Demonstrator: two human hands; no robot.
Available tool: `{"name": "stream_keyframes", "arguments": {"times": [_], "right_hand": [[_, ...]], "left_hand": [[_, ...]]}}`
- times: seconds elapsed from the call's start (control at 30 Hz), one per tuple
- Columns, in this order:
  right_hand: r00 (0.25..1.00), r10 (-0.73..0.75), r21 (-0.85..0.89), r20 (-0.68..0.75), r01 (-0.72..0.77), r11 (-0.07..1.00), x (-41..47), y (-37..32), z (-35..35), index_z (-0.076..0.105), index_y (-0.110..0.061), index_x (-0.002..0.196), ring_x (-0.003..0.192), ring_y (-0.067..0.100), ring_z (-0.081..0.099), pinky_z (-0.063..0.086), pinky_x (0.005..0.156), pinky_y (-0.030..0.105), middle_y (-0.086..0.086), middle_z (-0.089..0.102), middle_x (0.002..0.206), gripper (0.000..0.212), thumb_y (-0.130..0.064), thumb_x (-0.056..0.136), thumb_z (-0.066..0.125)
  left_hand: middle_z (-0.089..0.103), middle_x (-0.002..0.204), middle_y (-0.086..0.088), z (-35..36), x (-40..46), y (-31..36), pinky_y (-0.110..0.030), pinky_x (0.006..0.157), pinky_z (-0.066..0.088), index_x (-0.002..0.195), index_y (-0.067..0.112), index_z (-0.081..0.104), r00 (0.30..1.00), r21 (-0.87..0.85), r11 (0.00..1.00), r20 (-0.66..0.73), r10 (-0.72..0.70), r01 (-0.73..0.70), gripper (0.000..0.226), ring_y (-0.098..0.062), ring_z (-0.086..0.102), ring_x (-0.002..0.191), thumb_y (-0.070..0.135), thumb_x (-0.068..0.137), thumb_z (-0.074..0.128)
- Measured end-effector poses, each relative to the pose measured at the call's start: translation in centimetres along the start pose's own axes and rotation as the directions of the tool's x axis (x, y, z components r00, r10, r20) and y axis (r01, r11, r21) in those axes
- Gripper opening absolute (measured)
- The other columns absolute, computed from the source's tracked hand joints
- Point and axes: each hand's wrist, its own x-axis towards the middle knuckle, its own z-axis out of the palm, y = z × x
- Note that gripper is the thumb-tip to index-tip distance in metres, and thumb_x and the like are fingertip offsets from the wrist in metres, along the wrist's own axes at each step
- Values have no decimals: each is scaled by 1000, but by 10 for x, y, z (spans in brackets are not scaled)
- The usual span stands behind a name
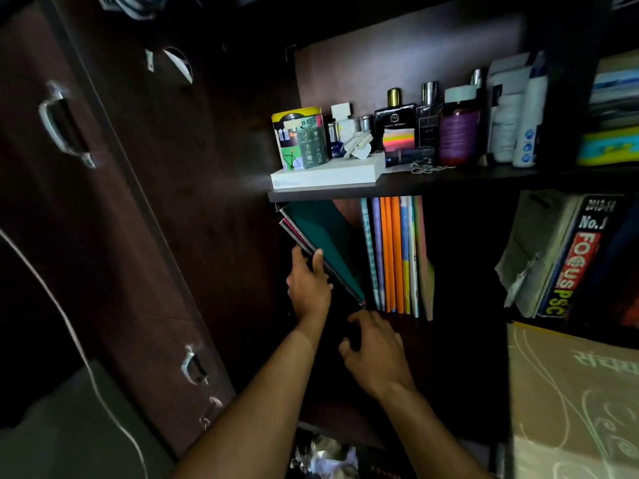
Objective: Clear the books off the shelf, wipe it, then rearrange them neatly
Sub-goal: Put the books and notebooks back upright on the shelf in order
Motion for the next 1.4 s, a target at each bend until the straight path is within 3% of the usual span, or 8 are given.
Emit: {"name": "stream_keyframes", "arguments": {"times": [0.13, 0.27, 0.5, 0.63, 0.73, 0.83, 1.0, 1.4], "right_hand": [[1000, 10, 18, -4, -10, 1000, -1, -1, -3, 51, -25, 134, 126, 19, 46, 34, 106, 35, -4, 52, 135, 43, -34, 94, 61], [999, 32, -15, -9, -32, 999, -4, -2, -4, 53, -26, 130, 125, 19, 48, 32, 101, 35, -4, 55, 131, 38, -34, 93, 60], [996, 93, 29, 0, -93, 995, -8, -2, -11, 53, -22, 131, 126, 21, 50, 35, 104, 37, -1, 56, 133, 41, -33, 93, 62], [962, 82, -27, 260, -78, 997, -32, -8, -36, 44, -14, 144, 130, 30, 48, 44, 105, 38, 12, 48, 141, 55, -22, 93, 62], [990, 31, -148, 134, -11, 989, -60, -6, -71, 53, -20, 140, 123, 34, 53, 50, 99, 41, 12, 53, 133, 52, -25, 88, 57], [981, 162, -440, -106, -192, 877, -99, 11, -131, 56, -21, 130, 122, 36, 50, 47, 96, 47, 11, 54, 130, 51, -49, 87, 54], [855, 519, -595, 4, -415, 688, -139, 43, -178, 41, -19, 146, 143, 39, 28, 30, 108, 59, 16, 34, 152, 89, -78, 80, 52], [855, 508, -649, 107, -327, 687, -125, 30, -170, 42, -18, 143, 130, 39, 40, 48, 99, 56, 15, 42, 141, 67, -53, 88, 61]], "left_hand": [[59, 127, -1, -4, -10, -15, -39, 69, 65, 151, 34, 36, 988, -102, 992, 138, -66, 80, 59, -18, 66, 103, 39, 99, 63], [69, 103, -1, -1, -29, -28, -35, 78, 63, 156, 16, 33, 917, -24, 980, 358, -175, 197, 67, -19, 71, 94, 22, 98, 68], [69, 101, 2, -7, -38, -27, -39, 91, 57, 148, 15, 44, 939, 137, 983, 305, -161, 124, 58, -17, 67, 97, 34, 98, 67], [69, 114, 0, -17, -84, -16, -36, 97, 50, 137, 20, 53, 925, 215, 975, 357, -128, 52, 48, -19, 63, 110, 42, 96, 66], [71, 110, -1, -12, -120, -5, -38, 91, 52, 117, 21, 65, 903, 210, 977, 427, -50, -45, 26, -20, 66, 105, 39, 99, 63], [73, 100, 6, 7, -168, 15, -31, 86, 51, 105, 23, 71, 802, 110, 979, 592, 72, -169, 14, -14, 68, 96, 33, 98, 65], [69, 111, 9, 23, -198, 30, -39, 96, 49, 114, 38, 69, 506, 101, 867, 842, 187, -488, 39, -14, 64, 108, 63, 92, 49], [66, 117, 12, 16, -194, 28, -42, 95, 51, 117, 38, 65, 515, 90, 880, 837, 187, -466, 29, -13, 60, 113, 53, 98, 49]]}}
